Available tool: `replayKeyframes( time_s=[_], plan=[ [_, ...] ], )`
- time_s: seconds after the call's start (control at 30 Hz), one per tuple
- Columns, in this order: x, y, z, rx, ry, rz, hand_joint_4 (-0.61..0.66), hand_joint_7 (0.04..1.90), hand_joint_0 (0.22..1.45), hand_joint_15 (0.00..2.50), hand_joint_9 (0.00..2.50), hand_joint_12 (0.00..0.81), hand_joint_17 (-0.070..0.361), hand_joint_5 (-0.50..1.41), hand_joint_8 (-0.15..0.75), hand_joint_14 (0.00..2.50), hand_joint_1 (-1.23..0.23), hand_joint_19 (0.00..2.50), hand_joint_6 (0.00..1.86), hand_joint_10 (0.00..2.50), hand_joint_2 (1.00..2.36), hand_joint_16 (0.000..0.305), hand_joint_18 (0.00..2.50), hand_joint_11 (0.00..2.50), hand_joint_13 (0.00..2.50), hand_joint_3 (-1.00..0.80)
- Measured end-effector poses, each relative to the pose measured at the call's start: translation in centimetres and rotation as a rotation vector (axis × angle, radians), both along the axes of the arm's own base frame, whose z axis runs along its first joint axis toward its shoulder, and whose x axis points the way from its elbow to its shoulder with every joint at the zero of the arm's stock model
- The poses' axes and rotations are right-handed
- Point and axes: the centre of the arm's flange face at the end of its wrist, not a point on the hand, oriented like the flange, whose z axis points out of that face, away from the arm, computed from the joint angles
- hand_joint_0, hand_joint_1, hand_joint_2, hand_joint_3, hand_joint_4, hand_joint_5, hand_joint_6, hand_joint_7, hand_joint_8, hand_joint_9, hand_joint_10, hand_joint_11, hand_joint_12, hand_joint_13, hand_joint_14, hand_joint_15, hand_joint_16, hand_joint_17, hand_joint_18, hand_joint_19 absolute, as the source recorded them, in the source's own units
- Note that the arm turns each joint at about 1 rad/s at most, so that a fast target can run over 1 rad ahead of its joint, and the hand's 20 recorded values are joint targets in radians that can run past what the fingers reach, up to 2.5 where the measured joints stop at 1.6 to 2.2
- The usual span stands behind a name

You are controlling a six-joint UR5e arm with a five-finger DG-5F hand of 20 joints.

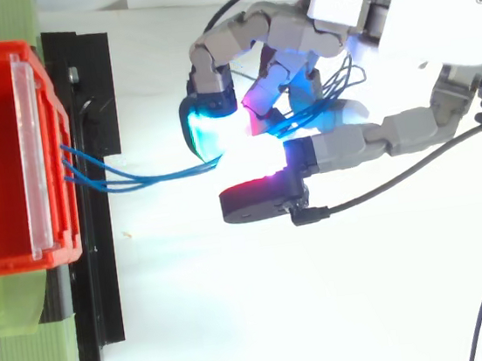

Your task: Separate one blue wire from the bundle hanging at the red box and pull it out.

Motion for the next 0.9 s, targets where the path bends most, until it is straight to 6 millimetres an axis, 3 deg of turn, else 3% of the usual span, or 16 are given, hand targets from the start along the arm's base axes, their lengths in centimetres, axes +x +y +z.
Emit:
replayKeyframes(
  time_s=[0.37, 0.9],
  plan=[
    [-0.8, -0.9, 3.1, -0.039, -0.033, -0.089, 0.16, 1.18, 0.59, 1.5, 1.06, 0.325, 0.128, -0.21, 0.326, 0.61, -0.7, 0.8, 0.87, 0.01, 1.03, 0.057, 0.8, 1.45, 1.27, -0.02],
    [-1.4, -1.4, 3.3, 0.022, -0.033, -0.169, 0.19, 1.16, 0.59, 1.52, 1.01, 0.328, 0.129, -0.22, 0.318, 0.58, -0.7, 0.8, 0.86, 0.01, 1.03, 0.057, 0.75, 1.44, 1.23, -0.09]
  ],
)
